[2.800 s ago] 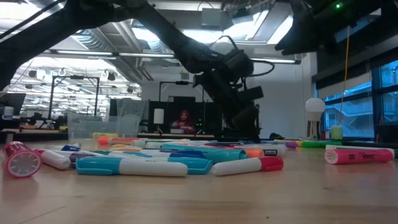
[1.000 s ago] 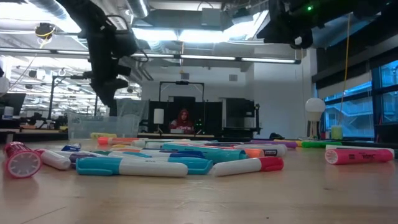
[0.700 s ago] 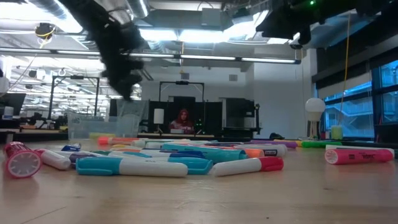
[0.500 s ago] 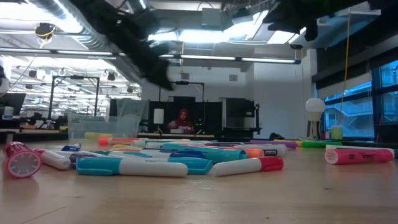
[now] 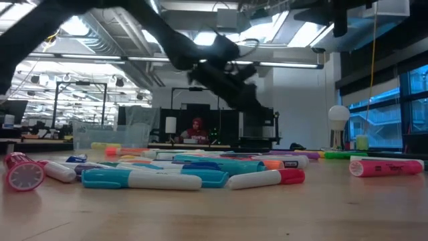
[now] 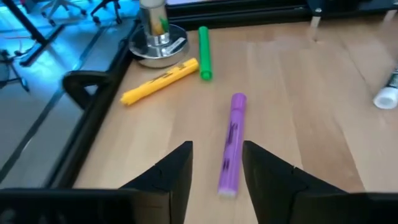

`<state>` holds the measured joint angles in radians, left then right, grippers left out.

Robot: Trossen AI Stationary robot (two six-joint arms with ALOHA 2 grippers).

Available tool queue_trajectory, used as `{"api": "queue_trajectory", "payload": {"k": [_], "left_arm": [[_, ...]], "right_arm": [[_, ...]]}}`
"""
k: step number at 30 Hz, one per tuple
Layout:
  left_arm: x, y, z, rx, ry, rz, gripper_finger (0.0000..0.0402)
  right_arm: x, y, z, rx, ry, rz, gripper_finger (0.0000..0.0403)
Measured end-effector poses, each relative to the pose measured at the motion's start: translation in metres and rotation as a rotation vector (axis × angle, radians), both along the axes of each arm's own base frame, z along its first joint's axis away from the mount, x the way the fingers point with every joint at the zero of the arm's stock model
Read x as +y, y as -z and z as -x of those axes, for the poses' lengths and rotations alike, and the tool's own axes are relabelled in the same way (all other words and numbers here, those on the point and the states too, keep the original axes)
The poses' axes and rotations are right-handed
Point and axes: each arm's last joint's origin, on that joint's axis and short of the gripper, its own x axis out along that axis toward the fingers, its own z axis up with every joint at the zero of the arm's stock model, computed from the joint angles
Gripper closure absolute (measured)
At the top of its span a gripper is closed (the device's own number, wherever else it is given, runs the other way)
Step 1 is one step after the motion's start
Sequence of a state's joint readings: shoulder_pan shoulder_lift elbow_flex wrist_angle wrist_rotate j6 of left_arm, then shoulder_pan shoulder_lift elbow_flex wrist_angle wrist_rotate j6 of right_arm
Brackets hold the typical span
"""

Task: Pick & Place Markers
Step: Put the violet pen into the transparent bin

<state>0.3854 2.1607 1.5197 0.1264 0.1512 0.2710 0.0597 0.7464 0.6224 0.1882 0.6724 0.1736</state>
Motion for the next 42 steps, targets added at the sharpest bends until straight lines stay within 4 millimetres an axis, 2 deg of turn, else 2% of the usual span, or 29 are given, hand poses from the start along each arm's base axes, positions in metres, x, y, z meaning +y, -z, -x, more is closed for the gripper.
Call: {"api": "queue_trajectory", "payload": {"k": [7, 14, 19, 26, 35, 39, 42], "left_arm": [[-0.002, 0.024, -0.035, 0.013, 0.066, -0.031, 0.0233], [0.004, 0.049, -0.046, 0.022, 0.120, 0.065, 0.0239], [0.016, 0.062, -0.045, 0.086, 0.064, 0.156, 0.0245], [0.020, 0.064, -0.039, 0.154, -0.009, 0.225, 0.0266], [0.014, 0.072, -0.040, 0.214, -0.001, 0.162, 0.0303], [0.009, 0.071, -0.042, 0.215, -0.021, 0.136, 0.0327], [0.008, 0.067, -0.041, 0.227, -0.019, 0.132, 0.0330]], "right_arm": [[0.000, 0.001, -0.001, 0.017, 0.017, 0.018, 0.0244], [-0.001, 0.001, -0.002, 0.023, 0.021, 0.019, 0.0244], [-0.001, 0.001, -0.002, 0.019, 0.023, 0.019, 0.0244], [-0.001, 0.000, -0.003, 0.007, 0.022, 0.017, 0.0244], [-0.002, 0.001, -0.010, -0.010, 0.029, 0.017, 0.0244], [-0.004, 0.002, -0.013, -0.003, 0.041, 0.020, 0.0244], [-0.005, 0.003, -0.014, 0.005, 0.049, 0.023, 0.0244]]}}
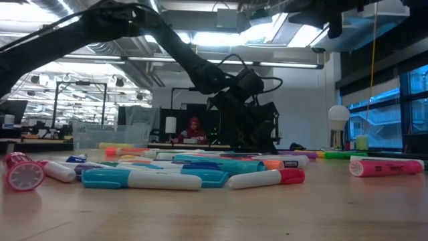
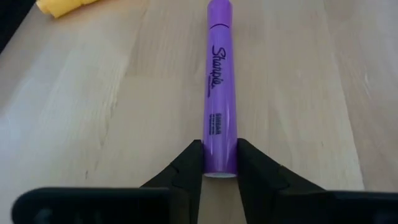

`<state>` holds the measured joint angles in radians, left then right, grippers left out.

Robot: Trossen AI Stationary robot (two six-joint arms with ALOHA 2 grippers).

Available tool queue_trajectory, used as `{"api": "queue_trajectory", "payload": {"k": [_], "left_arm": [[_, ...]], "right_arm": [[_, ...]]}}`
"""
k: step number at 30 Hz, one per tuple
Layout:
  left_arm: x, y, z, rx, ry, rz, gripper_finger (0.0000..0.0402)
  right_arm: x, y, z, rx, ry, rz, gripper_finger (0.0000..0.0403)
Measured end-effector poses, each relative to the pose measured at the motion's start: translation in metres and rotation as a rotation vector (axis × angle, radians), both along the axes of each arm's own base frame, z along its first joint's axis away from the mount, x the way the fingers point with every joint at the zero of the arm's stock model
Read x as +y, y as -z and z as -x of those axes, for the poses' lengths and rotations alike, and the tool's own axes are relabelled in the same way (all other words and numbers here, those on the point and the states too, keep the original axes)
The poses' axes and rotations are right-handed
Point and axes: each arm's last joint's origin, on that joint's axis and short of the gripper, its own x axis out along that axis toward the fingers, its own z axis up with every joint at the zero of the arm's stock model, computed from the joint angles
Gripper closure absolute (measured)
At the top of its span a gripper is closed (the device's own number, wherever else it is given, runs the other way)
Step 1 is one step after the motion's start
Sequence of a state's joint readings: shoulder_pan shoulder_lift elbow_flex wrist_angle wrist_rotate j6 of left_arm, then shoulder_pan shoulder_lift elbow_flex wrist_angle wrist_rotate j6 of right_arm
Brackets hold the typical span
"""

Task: Pick & Place Markers
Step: Put the violet pen into the transparent bin

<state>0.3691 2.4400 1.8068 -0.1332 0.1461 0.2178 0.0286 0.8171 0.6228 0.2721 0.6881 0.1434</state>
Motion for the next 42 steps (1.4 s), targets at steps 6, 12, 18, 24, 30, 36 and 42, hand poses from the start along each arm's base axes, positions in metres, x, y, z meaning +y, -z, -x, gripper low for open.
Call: {"api": "queue_trajectory", "payload": {"k": [6, 12, 18, 24, 30, 36, 42], "left_arm": [[-0.007, -0.059, 0.027, 0.162, -0.011, -0.037, 0.0327], [-0.022, -0.118, 0.095, 0.463, -0.057, -0.032, 0.0330], [-0.025, -0.151, 0.191, 0.517, -0.266, -0.087, 0.0330], [-0.031, -0.161, 0.283, 0.487, -0.547, -0.122, 0.0330], [-0.027, -0.146, 0.341, 0.509, -0.845, -0.124, 0.0330], [-0.018, -0.126, 0.360, 0.554, -0.901, -0.028, 0.0319], [-0.005, -0.114, 0.363, 0.601, -0.901, -0.006, 0.0297]], "right_arm": [[-0.001, 0.000, 0.000, 0.016, 0.008, 0.017, 0.0244], [-0.001, 0.002, 0.000, 0.031, 0.008, 0.016, 0.0244], [-0.001, 0.004, 0.000, 0.041, 0.007, 0.003, 0.0244], [-0.001, 0.005, 0.000, 0.051, 0.006, -0.008, 0.0244], [-0.001, 0.005, 0.000, 0.031, 0.005, -0.028, 0.0244], [-0.001, 0.005, -0.001, 0.004, -0.023, -0.063, 0.0244], [0.001, 0.005, -0.002, 0.005, -0.073, -0.062, 0.0244]]}}
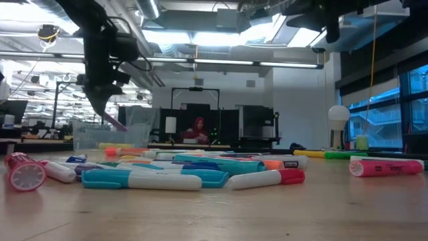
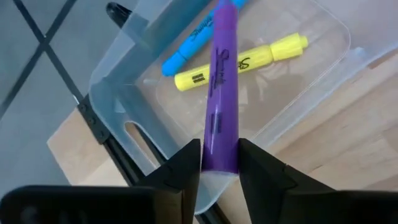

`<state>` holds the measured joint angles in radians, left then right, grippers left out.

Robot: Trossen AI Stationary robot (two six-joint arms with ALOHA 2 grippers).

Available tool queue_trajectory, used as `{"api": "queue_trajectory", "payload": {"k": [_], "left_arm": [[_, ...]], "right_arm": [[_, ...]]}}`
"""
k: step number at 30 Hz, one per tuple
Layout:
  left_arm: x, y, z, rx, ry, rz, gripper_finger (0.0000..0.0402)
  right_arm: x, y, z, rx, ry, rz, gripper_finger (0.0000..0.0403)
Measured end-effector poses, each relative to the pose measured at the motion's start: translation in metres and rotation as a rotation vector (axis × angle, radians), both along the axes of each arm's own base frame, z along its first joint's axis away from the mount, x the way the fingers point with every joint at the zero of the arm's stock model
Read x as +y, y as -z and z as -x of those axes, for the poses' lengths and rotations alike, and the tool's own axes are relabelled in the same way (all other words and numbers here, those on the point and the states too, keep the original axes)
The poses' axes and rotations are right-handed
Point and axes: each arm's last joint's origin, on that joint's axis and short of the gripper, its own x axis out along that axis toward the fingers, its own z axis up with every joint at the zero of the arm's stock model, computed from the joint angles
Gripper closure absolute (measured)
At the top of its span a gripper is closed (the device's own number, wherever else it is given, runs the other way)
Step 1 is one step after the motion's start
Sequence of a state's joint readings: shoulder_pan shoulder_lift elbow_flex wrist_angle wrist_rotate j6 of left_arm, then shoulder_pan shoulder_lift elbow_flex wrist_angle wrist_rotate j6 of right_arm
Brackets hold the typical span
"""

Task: Pick & Place Markers
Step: Put the violet pen into the transparent bin, then put the yellow pen into the transparent bin

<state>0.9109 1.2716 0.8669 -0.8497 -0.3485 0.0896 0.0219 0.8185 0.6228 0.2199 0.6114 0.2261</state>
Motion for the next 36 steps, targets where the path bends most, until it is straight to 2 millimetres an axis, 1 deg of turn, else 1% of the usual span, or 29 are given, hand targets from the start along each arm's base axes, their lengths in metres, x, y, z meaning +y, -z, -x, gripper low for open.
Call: {"api": "queue_trajectory", "payload": {"k": [5, 8, 11, 15, 18, 20, 23, 25, 28, 31, 36], "left_arm": [[0.009, 0.001, -0.001, -0.005, 0.021, -0.041, 0.0268], [0.015, -0.001, -0.004, -0.020, 0.022, -0.109, 0.0251], [0.016, -0.006, -0.008, -0.051, 0.018, -0.135, 0.0240], [0.011, -0.012, -0.024, -0.193, 0.095, -0.117, 0.0236], [0.004, -0.018, -0.045, -0.340, 0.210, -0.128, 0.0238], [-0.002, -0.022, -0.060, -0.435, 0.286, -0.150, 0.0241], [-0.015, -0.029, -0.080, -0.523, 0.387, -0.194, 0.0245], [-0.025, -0.032, -0.090, -0.554, 0.441, -0.208, 0.0248], [-0.039, -0.033, -0.101, -0.576, 0.500, -0.201, 0.0249], [-0.053, -0.032, -0.109, -0.574, 0.533, -0.191, 0.0249], [-0.073, -0.018, -0.113, -0.532, 0.550, -0.169, 0.0249]], "right_arm": [[0.000, 0.002, 0.000, 0.034, -0.002, 0.024, 0.0244], [-0.002, 0.008, 0.001, 0.127, 0.021, 0.052, 0.0244], [-0.008, 0.017, 0.003, 0.231, 0.081, 0.056, 0.0244], [-0.024, 0.024, 0.007, 0.271, 0.177, -0.009, 0.0244], [-0.043, 0.033, 0.012, 0.335, 0.269, -0.057, 0.0244], [-0.057, 0.039, 0.017, 0.387, 0.301, -0.138, 0.0244], [-0.078, 0.047, 0.018, 0.447, 0.272, -0.307, 0.0244], [-0.091, 0.057, 0.016, 0.520, 0.259, -0.401, 0.0244], [-0.111, 0.066, 0.008, 0.591, 0.281, -0.497, 0.0244], [-0.135, 0.075, -0.003, 0.687, 0.333, -0.532, 0.0244], [-0.176, 0.089, -0.025, 0.885, 0.358, -0.575, 0.0244]]}}
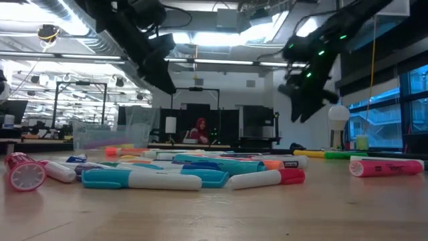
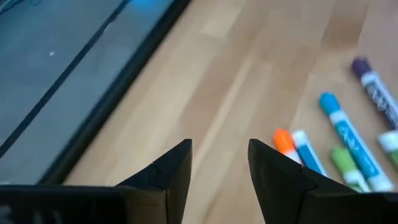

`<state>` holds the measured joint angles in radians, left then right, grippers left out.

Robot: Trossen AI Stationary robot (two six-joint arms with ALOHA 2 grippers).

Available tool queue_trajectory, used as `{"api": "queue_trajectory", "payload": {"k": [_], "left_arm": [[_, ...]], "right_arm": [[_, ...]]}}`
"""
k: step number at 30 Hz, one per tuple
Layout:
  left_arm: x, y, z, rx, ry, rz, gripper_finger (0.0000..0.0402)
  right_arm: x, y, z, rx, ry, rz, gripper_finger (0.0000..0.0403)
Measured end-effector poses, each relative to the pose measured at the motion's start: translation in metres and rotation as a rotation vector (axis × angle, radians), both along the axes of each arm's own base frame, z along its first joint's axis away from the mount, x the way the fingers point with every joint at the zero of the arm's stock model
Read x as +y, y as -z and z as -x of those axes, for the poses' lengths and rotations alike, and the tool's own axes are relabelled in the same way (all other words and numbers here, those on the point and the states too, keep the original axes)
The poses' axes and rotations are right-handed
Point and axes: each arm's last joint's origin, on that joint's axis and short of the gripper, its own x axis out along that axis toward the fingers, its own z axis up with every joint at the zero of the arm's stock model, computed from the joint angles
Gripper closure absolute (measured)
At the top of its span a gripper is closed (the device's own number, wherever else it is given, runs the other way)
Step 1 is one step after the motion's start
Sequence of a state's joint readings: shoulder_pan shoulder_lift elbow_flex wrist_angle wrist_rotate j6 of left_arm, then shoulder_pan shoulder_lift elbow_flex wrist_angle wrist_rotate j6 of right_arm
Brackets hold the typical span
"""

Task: Pick & Place Markers
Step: Put the yellow pen into the transparent bin

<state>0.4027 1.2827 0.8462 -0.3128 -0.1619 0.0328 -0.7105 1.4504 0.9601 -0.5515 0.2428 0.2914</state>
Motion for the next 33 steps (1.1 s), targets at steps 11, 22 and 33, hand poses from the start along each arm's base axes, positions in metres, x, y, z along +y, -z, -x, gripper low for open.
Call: {"api": "queue_trajectory", "payload": {"k": [11, 22, 33], "left_arm": [[-0.023, 0.049, 0.014, 0.096, -0.040, 0.098, 0.0249], [-0.025, 0.060, 0.020, 0.132, -0.057, 0.096, 0.0249], [-0.026, 0.064, 0.026, 0.206, -0.055, 0.112, 0.0249]], "right_arm": [[-0.059, 0.031, -0.043, 0.468, -0.065, -0.145, 0.0244], [-0.089, 0.061, -0.041, 0.661, -0.151, -0.264, 0.0244], [-0.097, 0.076, -0.034, 0.568, -0.168, -0.405, 0.0252]]}}
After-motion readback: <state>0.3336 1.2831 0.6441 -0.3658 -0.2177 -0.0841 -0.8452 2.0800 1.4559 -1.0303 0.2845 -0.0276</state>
